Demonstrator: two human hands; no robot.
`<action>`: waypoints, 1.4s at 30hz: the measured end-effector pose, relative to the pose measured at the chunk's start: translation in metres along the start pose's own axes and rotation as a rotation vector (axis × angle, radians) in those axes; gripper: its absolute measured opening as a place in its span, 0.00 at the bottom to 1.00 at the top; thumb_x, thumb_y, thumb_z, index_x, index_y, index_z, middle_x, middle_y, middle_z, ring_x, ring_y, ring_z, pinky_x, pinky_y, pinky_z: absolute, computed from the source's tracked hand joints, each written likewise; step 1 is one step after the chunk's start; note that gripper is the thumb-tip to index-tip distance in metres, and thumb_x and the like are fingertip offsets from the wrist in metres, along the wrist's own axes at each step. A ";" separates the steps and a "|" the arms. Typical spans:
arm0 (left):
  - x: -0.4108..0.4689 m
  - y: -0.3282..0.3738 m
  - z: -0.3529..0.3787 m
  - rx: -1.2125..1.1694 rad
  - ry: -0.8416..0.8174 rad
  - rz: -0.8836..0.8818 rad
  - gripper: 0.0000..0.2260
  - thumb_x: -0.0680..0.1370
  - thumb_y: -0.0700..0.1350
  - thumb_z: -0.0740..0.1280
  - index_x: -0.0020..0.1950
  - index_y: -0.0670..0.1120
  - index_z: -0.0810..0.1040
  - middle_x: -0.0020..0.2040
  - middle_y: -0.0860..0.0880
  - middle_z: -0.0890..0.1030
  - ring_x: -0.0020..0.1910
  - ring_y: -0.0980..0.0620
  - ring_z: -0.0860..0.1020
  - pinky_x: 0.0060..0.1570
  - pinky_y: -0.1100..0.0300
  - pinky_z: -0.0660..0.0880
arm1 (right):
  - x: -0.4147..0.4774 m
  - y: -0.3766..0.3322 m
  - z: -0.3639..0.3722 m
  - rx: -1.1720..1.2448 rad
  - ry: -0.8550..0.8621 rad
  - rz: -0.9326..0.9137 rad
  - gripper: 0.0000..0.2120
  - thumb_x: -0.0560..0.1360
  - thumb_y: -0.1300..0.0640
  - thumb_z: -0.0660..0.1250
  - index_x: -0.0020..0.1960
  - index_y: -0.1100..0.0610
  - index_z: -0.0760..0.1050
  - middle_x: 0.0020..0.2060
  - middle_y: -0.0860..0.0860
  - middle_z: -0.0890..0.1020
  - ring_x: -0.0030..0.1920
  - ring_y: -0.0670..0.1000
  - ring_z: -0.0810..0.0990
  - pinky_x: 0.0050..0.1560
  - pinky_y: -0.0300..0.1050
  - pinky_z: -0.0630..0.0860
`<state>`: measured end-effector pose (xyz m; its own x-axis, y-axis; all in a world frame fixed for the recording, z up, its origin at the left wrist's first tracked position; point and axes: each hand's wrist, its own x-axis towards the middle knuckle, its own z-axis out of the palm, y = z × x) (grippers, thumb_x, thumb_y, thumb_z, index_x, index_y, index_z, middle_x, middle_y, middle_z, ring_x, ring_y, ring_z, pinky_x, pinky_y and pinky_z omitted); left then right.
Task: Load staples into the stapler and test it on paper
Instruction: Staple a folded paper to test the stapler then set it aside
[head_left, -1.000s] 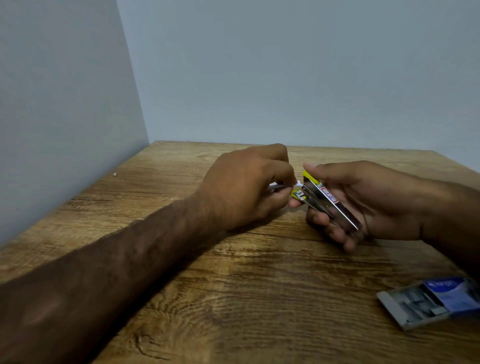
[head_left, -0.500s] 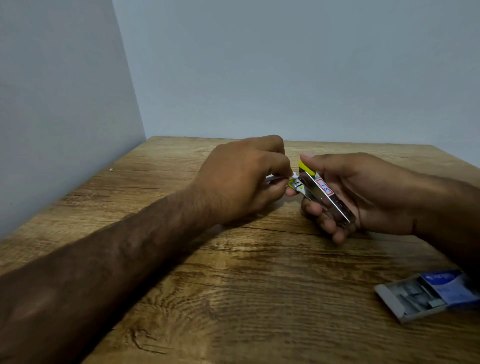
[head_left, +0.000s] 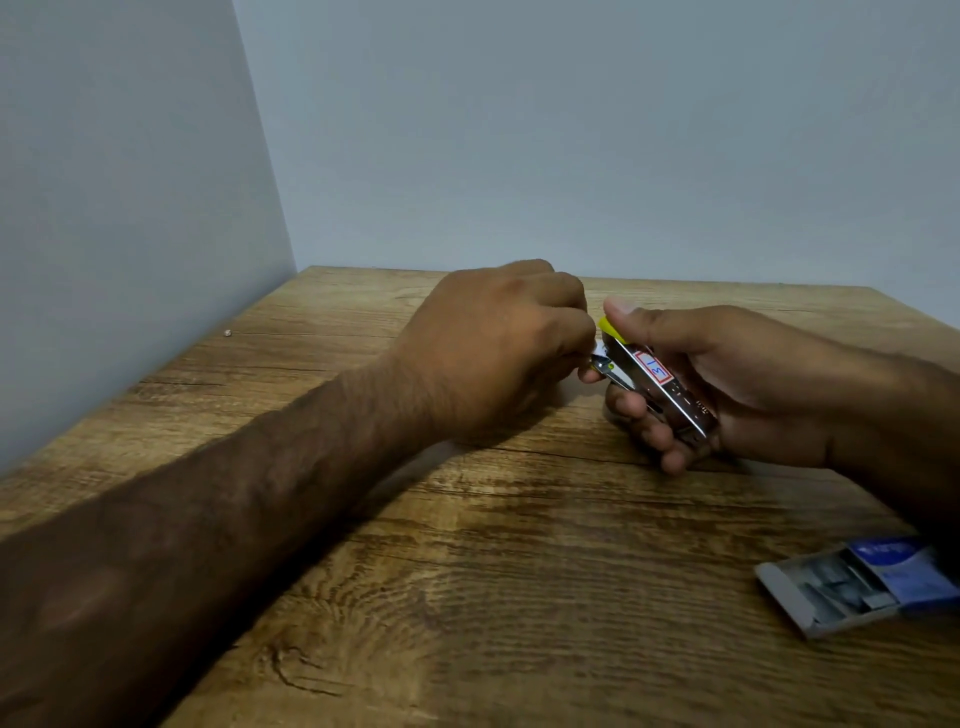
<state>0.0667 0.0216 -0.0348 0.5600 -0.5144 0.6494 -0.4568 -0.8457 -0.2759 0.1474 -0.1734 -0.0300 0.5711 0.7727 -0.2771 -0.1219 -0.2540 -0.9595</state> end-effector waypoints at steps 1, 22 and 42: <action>0.000 0.000 0.000 -0.008 0.001 0.004 0.06 0.77 0.43 0.70 0.47 0.43 0.87 0.46 0.45 0.86 0.46 0.41 0.82 0.33 0.48 0.78 | 0.000 0.000 0.000 -0.007 0.005 -0.004 0.26 0.78 0.36 0.62 0.54 0.60 0.77 0.31 0.54 0.77 0.25 0.50 0.77 0.25 0.44 0.78; -0.005 -0.032 0.015 -0.860 0.011 -1.158 0.42 0.68 0.68 0.73 0.75 0.49 0.63 0.65 0.48 0.75 0.60 0.52 0.79 0.56 0.54 0.78 | -0.002 -0.004 0.001 0.076 0.101 -0.146 0.19 0.80 0.43 0.62 0.51 0.60 0.78 0.33 0.54 0.78 0.27 0.51 0.75 0.27 0.45 0.75; 0.002 -0.013 0.016 -1.587 0.244 -1.087 0.29 0.74 0.32 0.75 0.73 0.41 0.69 0.60 0.36 0.84 0.42 0.37 0.88 0.36 0.59 0.83 | -0.001 -0.002 0.002 0.010 0.126 -0.202 0.17 0.81 0.44 0.62 0.50 0.59 0.74 0.33 0.54 0.79 0.28 0.50 0.74 0.26 0.43 0.73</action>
<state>0.0852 0.0296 -0.0415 0.9616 0.2057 0.1818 -0.2250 0.2114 0.9511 0.1455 -0.1726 -0.0281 0.6818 0.7281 -0.0713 -0.0027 -0.0949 -0.9955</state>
